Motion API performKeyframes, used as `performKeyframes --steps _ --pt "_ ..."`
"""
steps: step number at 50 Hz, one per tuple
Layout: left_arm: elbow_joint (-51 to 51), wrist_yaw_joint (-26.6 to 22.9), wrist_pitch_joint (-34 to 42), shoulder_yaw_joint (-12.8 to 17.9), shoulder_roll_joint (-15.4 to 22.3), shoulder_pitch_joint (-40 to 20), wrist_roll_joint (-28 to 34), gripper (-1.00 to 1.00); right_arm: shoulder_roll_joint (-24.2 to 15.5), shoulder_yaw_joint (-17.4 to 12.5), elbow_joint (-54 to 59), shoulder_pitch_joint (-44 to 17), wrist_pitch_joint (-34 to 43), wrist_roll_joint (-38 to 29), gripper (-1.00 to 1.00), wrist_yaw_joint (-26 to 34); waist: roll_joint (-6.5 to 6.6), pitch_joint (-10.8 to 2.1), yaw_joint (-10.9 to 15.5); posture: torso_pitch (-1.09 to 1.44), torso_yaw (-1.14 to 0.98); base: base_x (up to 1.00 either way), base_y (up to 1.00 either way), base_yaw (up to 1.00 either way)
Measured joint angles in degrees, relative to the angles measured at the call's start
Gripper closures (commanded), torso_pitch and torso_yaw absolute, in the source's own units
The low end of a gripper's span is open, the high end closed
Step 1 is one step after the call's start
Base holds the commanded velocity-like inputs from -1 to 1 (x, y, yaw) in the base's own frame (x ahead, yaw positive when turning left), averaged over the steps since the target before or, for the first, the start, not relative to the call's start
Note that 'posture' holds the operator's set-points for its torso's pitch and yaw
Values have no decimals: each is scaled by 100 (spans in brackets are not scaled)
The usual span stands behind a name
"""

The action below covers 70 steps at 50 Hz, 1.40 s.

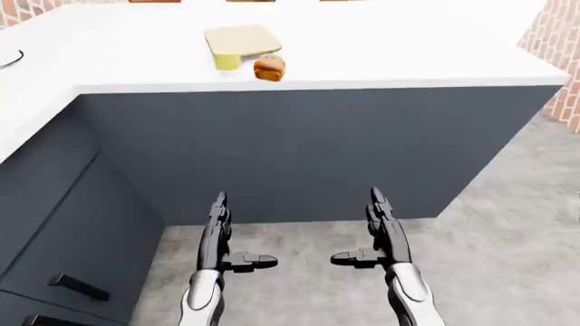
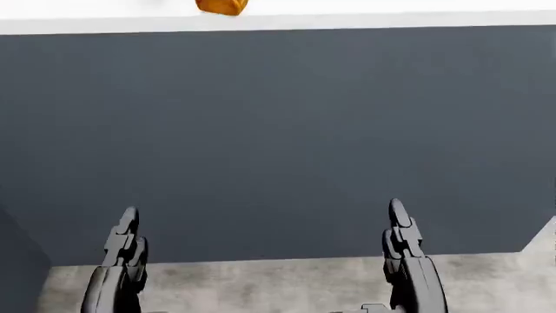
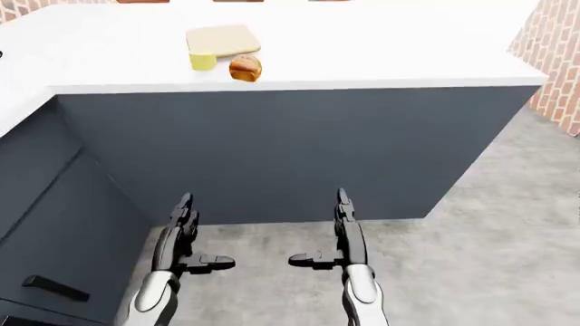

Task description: Place the bread and cheese on the cutting board.

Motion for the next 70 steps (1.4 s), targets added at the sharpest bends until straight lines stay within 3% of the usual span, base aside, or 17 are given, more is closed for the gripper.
performKeyframes --steps 1,3,5,8,14,23,29,35,38,39,42,56,58,61,63,67,70 --pt "-38 9 -37 -8 -1 -38 12 -100 -7 -17 -173 3 88 36 -100 7 -15 -51 2 0 0 0 0 0" --pt "-152 40 -181 -59 -20 -242 59 -100 -39 -65 -545 -137 101 71 -100 4 -18 -334 34 0 0 0 0 0" --pt "-128 34 -262 -129 -45 -333 71 -100 -41 -49 -572 -221 7 33 -100 -20 -68 -229 38 0 0 0 0 0" --pt "-205 -2 -9 -162 -35 -355 56 -100 -80 -33 -625 -209 164 -39 -100 -7 -72 -310 33 0 0 0 0 0" --pt "-896 -26 759 -2 111 -781 48 -100 -131 -86 -1221 -351 753 -90 -100 58 -33 -321 41 0 0 0 0 0" --pt "-1727 -211 1867 312 492 -1843 218 -100 -423 -299 -2208 -1687 1788 -112 -100 192 -9 -461 42 0 0 0 0 0" --pt "-1851 -308 2428 407 703 -2337 262 -100 -552 -290 -2091 -2388 2177 -94 -100 248 -12 -412 39 0 0 0 3 0" --pt "-2260 -351 2776 486 845 -2616 249 -100 -691 -465 -2176 -2614 2442 -51 -100 153 150 -330 -54 0 0 8 23 0" --pt "-2410 -366 2770 502 864 -2610 246 -100 -703 -475 -2253 -2794 2593 -32 -100 89 385 -316 -57 0 0 9 23 0" --pt "-2418 -367 2783 529 888 -2575 248 -100 -663 -425 -2291 -2803 2566 -22 -100 80 328 -271 -16 0 0 9 22 0" --pt "-2432 -346 2946 647 918 -2500 261 -100 -649 -257 -2304 -2829 2647 44 -100 129 370 -237 2 0 0 8 23 0" --pt "-2548 -375 3044 586 884 -2506 251 -100 -612 -287 -2384 -2944 2745 169 -100 30 -256 -216 33 0 0 13 21 0" --pt "-2518 -379 3055 538 858 -2516 241 -100 -655 -339 -2423 -2965 2842 177 -100 11 -101 -163 -29 0 0 32 15 0" --pt "-2453 -406 3089 454 848 -2548 224 -100 -681 -429 -2495 -3059 3041 223 -100 -40 -191 -214 -43 0 0 38 15 0" --pt "-2472 -416 3085 462 856 -2590 227 -100 -692 -414 -2558 -3111 3013 243 -100 -68 -129 -226 -56 0 0 45 15 0" --pt "-2584 -377 3010 471 822 -2618 235 -100 -656 -356 -2610 -3052 2864 275 -100 -88 165 -168 -152 0 0 48 16 0" --pt "-2606 -379 2997 458 848 -2620 240 -100 -646 -351 -2669 -3137 3013 311 -100 -95 479 -231 -107 0 0 50 16 0"
